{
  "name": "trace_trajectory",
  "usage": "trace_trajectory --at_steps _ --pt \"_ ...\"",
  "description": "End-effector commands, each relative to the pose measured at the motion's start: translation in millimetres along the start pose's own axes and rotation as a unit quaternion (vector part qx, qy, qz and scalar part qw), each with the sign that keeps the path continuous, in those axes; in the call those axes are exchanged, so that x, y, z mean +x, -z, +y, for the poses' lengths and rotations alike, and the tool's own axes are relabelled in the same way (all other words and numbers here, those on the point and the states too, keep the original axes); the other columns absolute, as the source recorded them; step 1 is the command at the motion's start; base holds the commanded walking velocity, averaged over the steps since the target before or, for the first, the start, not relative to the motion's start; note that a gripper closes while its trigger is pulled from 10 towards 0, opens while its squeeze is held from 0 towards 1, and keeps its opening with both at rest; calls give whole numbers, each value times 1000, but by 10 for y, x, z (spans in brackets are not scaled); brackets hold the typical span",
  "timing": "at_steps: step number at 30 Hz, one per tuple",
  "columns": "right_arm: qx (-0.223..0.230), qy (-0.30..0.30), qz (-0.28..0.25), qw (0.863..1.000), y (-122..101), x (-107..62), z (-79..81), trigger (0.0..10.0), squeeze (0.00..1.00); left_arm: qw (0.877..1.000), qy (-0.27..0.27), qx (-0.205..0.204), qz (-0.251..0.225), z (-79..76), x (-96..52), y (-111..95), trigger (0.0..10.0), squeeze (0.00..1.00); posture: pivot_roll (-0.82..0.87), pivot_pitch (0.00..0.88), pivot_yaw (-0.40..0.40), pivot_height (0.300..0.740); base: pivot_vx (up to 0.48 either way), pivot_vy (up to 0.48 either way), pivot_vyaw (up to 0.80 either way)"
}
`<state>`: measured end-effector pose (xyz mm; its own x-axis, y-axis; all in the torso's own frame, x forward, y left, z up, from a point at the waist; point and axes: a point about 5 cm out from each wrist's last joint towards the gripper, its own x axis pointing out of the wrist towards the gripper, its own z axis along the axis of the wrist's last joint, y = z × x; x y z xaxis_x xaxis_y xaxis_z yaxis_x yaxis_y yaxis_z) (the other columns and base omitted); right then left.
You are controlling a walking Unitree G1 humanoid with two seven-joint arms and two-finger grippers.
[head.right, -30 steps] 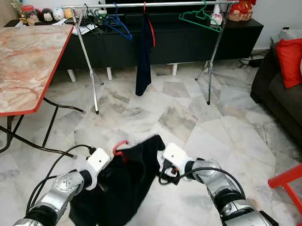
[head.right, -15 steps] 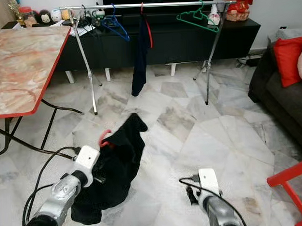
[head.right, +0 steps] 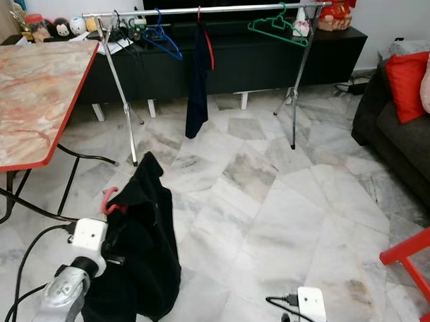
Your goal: Hang hanger
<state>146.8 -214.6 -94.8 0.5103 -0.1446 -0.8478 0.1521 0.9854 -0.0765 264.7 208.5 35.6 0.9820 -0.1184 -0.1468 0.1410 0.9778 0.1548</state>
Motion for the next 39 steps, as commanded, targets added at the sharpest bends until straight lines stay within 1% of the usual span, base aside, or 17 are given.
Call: trace_trajectory --at_steps 1,2,3,4,7,9,13,17,20,24,28,31,33,39 --pt "10 -5 -4 1000 18 -4 27 10000 0 1000 -4 -3 -12 40 -22 -52 10000 0 -69 0 -28 740 0 0 0" --pt "15 -8 1 1000 46 -8 50 10000 0 1000 4 -3 -3 34 -68 -8 10000 0 -71 0 -25 740 0 0 0" --pt "15 -9 2 1000 53 -9 59 10000 0 1000 7 -3 0 30 -79 4 10000 0 -71 0 -25 740 0 0 0" --pt "1 -15 6 1000 66 -10 83 10000 0 1000 12 1 6 16 -109 26 10000 0 -73 0 -22 740 0 0 0" --pt "-3 -17 8 1000 75 -11 100 10000 0 1000 16 -2 8 -2 -126 43 10000 0 -73 0 -19 740 0 0 0" --pt "-11 -27 5 1000 52 -5 150 10000 0 1000 26 -2 11 -69 -101 43 10000 0 -78 0 -17 740 122 0 0" --pt "9 -30 -4 1000 1 4 178 10000 0 999 30 -5 11 -123 -52 4 10000 0 -81 0 -15 740 284 0 0" --pt "-7 -31 -3 999 -9 6 182 10000 0 999 38 -6 10 -138 -42 -16 10000 0 -79 0 -13 740 301 0 0" --pt "-40 -30 -9 999 -11 3 181 10000 0 999 51 1 14 -151 -22 -28 10000 0 -76 0 -14 740 316 0 0" --pt "-22 -23 -20 999 -70 12 178 10000 0 998 55 0 11 -181 13 -55 10000 0 -76 0 -17 740 337 0 0" --pt "-22 -24 -14 999 -64 14 174 10000 0 998 56 0 8 -196 45 -88 10000 0 -76 0 -21 740 480 0 0" --pt "-19 -27 -14 999 -61 13 182 10000 0 998 57 1 8 -197 49 -89 10000 0 -75 0 -22 740 480 0 -513" --pt "-25 -33 -12 999 -41 9 205 10000 0 998 62 2 11 -222 46 -80 10000 0 -75 0 -22 740 480 0 -638" --pt "-22 -35 -11 999 -43 10 210 10000 0 997 71 4 12 -261 39 -71 10000 0 -72 0 -22 740 480 0 -631"
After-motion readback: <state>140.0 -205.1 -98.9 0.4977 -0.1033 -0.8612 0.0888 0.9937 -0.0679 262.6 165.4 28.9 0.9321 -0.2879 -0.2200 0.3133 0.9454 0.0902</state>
